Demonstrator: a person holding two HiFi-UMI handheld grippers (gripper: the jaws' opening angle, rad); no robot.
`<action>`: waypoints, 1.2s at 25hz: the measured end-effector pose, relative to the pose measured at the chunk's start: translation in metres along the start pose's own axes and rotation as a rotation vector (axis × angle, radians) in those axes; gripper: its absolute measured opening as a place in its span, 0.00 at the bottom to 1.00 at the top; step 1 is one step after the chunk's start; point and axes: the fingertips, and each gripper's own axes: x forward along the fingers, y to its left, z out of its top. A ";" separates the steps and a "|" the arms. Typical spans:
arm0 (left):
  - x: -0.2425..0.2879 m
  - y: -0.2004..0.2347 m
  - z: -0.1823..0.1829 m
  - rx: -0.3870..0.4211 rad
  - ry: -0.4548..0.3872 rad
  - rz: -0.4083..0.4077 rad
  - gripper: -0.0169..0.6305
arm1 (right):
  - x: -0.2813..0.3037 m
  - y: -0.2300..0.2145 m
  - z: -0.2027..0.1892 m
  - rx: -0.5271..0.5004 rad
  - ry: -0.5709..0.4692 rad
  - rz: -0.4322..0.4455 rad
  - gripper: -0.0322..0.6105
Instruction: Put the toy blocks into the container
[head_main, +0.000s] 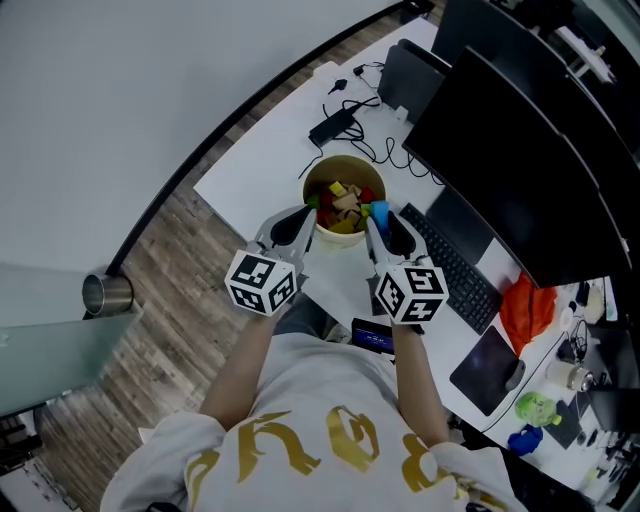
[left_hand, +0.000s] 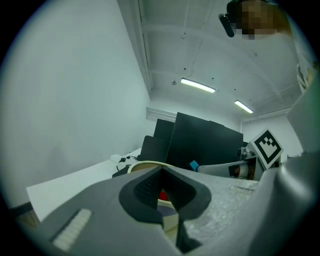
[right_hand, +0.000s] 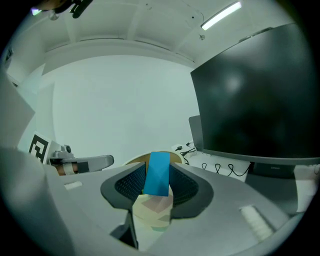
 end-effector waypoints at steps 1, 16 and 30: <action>0.002 0.001 -0.001 0.005 0.009 -0.003 0.04 | 0.003 0.001 0.001 -0.012 0.001 0.004 0.32; 0.021 0.015 -0.009 -0.006 0.072 -0.022 0.04 | 0.038 0.013 0.003 -0.363 0.194 0.136 0.32; 0.023 0.017 -0.013 -0.014 0.078 0.000 0.04 | 0.046 0.018 -0.005 -0.401 0.221 0.138 0.32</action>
